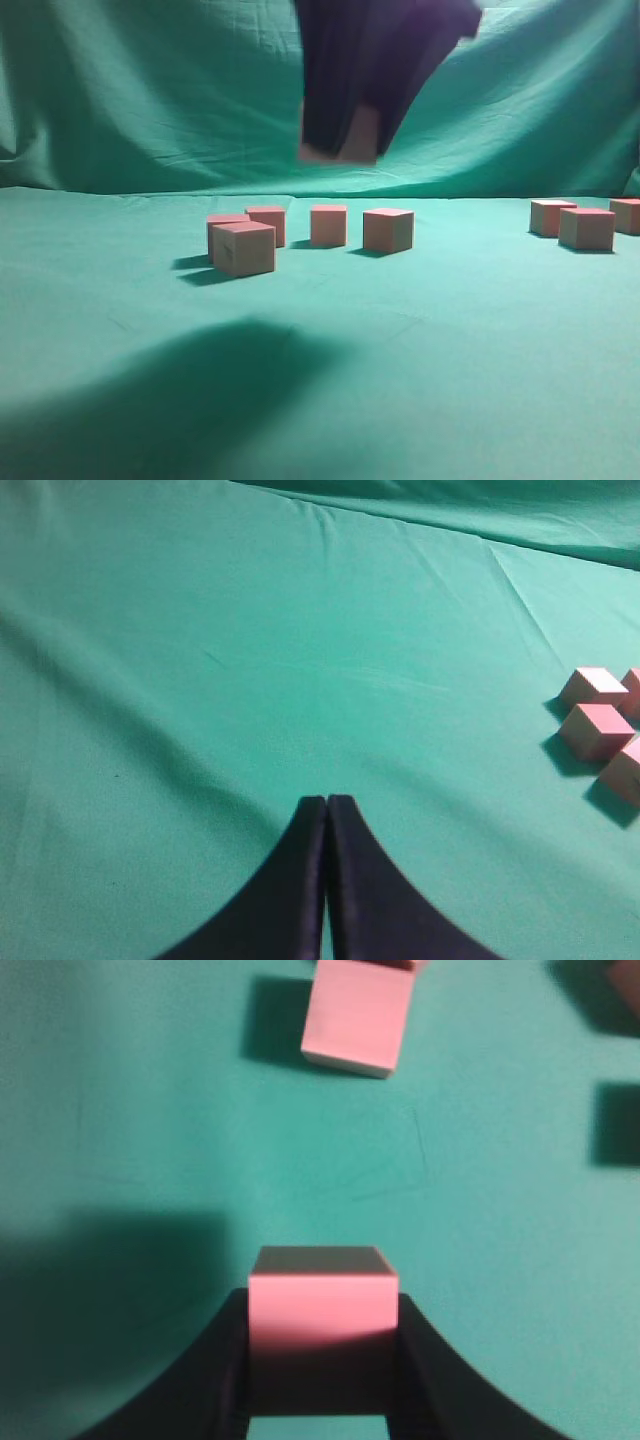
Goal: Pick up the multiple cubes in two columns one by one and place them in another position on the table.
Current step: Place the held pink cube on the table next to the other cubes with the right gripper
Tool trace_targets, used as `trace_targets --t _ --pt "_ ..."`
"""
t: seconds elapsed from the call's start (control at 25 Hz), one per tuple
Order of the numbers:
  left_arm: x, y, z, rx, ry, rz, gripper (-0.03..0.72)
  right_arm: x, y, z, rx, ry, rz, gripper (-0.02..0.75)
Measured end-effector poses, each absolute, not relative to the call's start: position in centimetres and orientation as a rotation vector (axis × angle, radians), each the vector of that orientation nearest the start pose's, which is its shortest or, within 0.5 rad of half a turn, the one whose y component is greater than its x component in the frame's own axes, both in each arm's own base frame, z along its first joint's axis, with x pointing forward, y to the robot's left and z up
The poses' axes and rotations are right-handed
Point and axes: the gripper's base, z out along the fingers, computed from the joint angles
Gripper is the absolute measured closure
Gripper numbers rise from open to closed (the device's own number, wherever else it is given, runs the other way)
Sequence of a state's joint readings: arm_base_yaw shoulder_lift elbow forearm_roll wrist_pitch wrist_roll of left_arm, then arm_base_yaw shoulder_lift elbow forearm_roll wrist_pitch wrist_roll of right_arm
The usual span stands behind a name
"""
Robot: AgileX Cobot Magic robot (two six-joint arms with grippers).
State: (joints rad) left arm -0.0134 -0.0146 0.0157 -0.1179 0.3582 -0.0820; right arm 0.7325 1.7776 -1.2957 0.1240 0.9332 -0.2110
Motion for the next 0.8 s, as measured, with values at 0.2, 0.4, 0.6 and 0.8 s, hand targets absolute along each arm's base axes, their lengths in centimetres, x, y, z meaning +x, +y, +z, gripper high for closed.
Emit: trace_targets --t 0.2,0.4,0.6,0.8 --pt "5.3 -0.4 17.7 -0.136 1.839 -0.182 0.688 26.9 25.6 20.0 -1.34 2.602 0.224 0.474" --pt "5.3 -0.4 17.7 -0.136 1.839 -0.182 0.688 27.7 26.2 18.8 -1.419 2.497 0.205 0.474" --pt "5.3 -0.4 17.7 -0.136 1.839 -0.182 0.688 28.3 26.5 18.4 -1.437 2.437 0.173 0.474" --pt "5.3 -0.4 17.7 -0.136 1.839 -0.182 0.688 28.5 26.5 18.5 -1.437 2.419 0.163 0.474"
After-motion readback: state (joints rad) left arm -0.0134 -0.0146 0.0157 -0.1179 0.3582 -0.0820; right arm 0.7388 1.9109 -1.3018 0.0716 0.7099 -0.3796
